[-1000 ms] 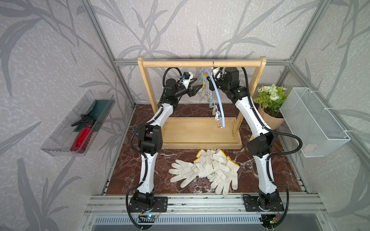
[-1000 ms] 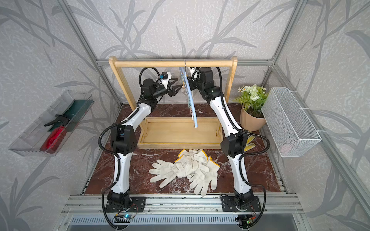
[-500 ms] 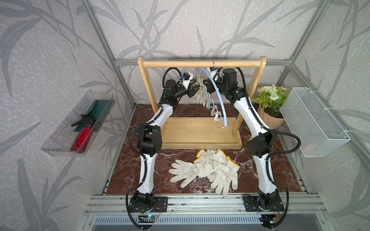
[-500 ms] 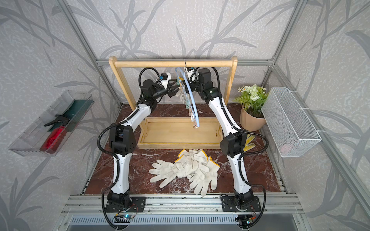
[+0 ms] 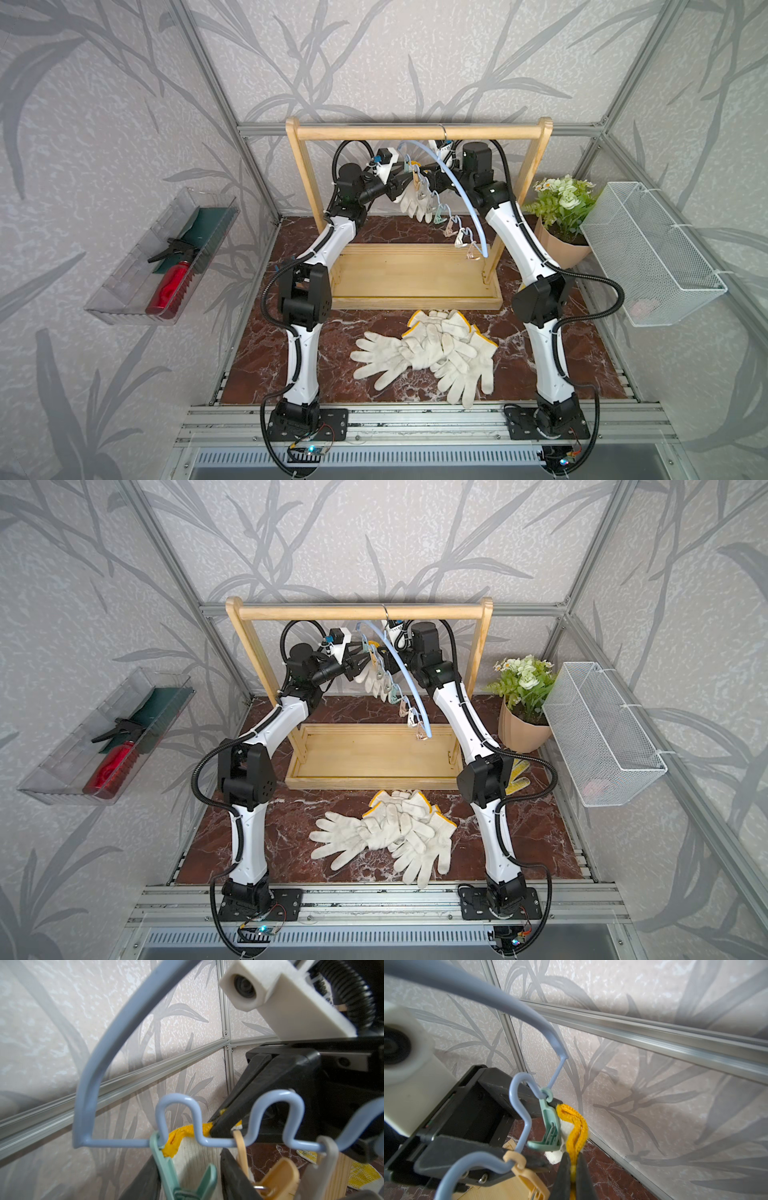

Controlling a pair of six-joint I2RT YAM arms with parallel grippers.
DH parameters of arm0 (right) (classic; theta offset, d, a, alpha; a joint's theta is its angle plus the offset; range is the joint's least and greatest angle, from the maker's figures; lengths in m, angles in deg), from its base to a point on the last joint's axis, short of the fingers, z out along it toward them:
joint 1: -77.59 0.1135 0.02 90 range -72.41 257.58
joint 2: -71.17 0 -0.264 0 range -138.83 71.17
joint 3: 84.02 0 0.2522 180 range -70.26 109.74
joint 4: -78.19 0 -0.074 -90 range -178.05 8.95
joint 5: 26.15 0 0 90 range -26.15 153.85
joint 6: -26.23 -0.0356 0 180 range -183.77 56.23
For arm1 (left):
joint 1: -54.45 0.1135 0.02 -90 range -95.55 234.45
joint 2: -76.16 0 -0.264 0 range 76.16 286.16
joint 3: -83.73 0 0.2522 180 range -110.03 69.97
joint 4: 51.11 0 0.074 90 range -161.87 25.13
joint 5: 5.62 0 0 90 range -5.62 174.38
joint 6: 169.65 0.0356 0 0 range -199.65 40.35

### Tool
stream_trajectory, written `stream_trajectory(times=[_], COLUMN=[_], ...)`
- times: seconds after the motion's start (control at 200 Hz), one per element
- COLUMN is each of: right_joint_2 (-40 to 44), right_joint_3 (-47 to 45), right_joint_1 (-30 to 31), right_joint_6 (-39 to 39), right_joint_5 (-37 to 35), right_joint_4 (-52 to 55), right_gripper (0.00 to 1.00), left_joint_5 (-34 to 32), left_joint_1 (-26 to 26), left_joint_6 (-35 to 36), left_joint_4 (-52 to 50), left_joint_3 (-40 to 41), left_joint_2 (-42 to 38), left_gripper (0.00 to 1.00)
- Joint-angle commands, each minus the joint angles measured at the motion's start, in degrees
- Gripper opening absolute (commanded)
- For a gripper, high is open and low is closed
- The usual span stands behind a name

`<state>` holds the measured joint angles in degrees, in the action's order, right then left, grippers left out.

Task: Clip the gloves onto a hanger to dry
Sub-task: Open the clamp at the hanger.

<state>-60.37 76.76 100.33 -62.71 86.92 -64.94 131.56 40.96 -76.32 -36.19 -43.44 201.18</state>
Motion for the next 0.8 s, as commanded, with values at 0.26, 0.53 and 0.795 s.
stream_trajectory(times=[0.26, 0.53, 0.795], right_joint_2=[1.17, 1.39, 1.35], right_joint_3=[-0.85, -1.92, -2.00], right_joint_1=[0.21, 0.20, 0.20], right_joint_6=[-0.24, -0.04, -0.27], right_joint_5=[0.77, 1.02, 1.32], right_joint_4=[-2.13, -2.60, -3.03], right_gripper=[0.00, 0.00, 0.00], left_joint_5=[-0.98, -0.63, 0.78], left_joint_1=[-0.03, 0.22, 0.66], left_joint_6=[1.73, 1.62, 1.41], left_joint_4=[-0.94, -0.27, -0.31], left_joint_3=[1.20, 3.23, 4.18], left_joint_2=[-3.58, -5.02, -6.08], left_gripper=[0.37, 0.41, 0.50])
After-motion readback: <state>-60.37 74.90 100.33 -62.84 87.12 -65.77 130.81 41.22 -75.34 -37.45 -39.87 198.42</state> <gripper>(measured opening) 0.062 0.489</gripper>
